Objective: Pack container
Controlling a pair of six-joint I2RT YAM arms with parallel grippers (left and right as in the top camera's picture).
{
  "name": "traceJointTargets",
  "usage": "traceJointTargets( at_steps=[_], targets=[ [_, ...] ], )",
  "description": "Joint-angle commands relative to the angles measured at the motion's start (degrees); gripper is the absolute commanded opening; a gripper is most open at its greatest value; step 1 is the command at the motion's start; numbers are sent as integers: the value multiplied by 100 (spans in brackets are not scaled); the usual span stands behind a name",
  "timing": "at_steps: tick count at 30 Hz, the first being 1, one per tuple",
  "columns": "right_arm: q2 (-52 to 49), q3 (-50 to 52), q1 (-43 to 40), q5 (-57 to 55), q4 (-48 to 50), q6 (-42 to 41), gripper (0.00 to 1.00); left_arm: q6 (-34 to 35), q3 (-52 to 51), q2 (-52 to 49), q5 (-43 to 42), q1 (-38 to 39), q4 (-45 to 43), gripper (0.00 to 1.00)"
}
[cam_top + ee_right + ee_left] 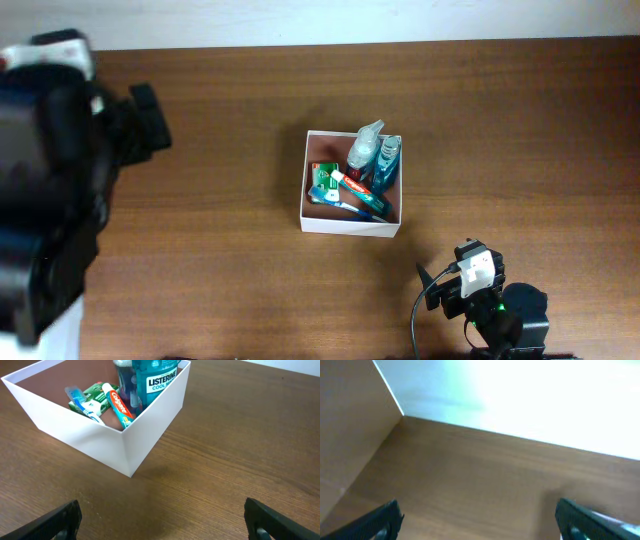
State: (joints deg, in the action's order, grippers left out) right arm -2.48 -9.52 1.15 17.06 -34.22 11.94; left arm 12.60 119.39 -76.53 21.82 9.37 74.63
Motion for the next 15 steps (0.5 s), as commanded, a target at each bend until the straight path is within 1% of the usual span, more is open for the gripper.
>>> traceJointTargets(
  at_steps=[1,3,4,7,10,15],
  targets=[
    [68,35,-52,70,17,-63,99,-638,-1971,1207,-1510,-577,-1580,99],
    [68,35,-52,70,17,-61,99,-977,-3134,1871,-2092,-868,-2500,99],
    [68,35,-52,70,17,-61,99,-1058,-3659,2173,-2247,-984,-2863,99],
    [68,35,-52,70,17,-61,99,-1099,-5128,3021,-2310,-1228,-3613,99],
    [68,35,-52,70,17,-61,99,-1097,-6408,3801,-2262,-1379,-4004,99],
    [68,35,-52,70,17,-61,99,-1099,-8282,5104,-2048,-1456,-4339,99]
  ],
)
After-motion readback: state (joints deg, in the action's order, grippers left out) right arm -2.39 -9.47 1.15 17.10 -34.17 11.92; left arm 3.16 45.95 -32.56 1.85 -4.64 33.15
